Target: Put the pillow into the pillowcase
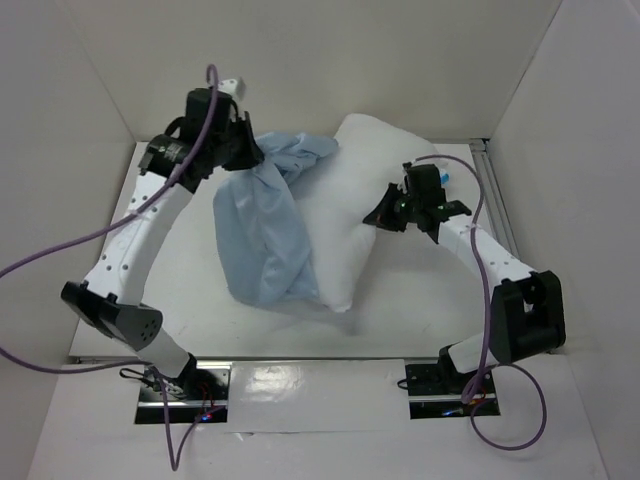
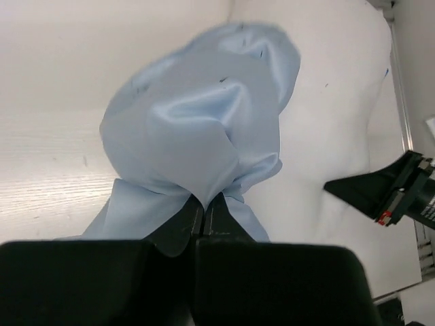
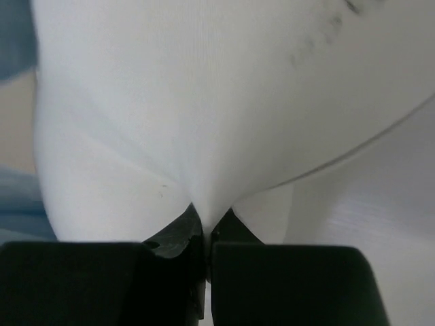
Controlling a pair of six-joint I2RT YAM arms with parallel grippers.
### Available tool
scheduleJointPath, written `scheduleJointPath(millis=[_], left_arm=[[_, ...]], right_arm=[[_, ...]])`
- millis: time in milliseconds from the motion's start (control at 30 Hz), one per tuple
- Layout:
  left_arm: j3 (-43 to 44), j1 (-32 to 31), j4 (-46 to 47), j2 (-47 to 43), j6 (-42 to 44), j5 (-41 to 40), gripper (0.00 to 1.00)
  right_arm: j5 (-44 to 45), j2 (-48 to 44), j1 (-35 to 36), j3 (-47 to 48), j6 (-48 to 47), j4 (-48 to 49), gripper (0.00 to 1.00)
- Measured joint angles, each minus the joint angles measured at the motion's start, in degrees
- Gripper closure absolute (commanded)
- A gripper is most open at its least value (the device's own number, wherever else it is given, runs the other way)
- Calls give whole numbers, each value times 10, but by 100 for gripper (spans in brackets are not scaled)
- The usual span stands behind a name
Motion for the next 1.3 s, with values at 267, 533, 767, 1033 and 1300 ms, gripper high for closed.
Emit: scheduleJointPath(millis=[267,533,767,1033,1300], left_arm=[[9,119,-4,-77,5,9,100],[6,175,-5,-78,2,60,100],[0,174,6,-77,-1,95,100],[0,167,12,-77,-6,104,100],[0,90,20,-60,-24,89,100]], right_arm=[[160,0,-64,202,-91,-116,100],[273,45,-101,305,-163,-212,6],[352,32,-6,340,-196,-213,0],[322,20,199,353,-192,-126,0],[374,39,425,176,-158,10,0]])
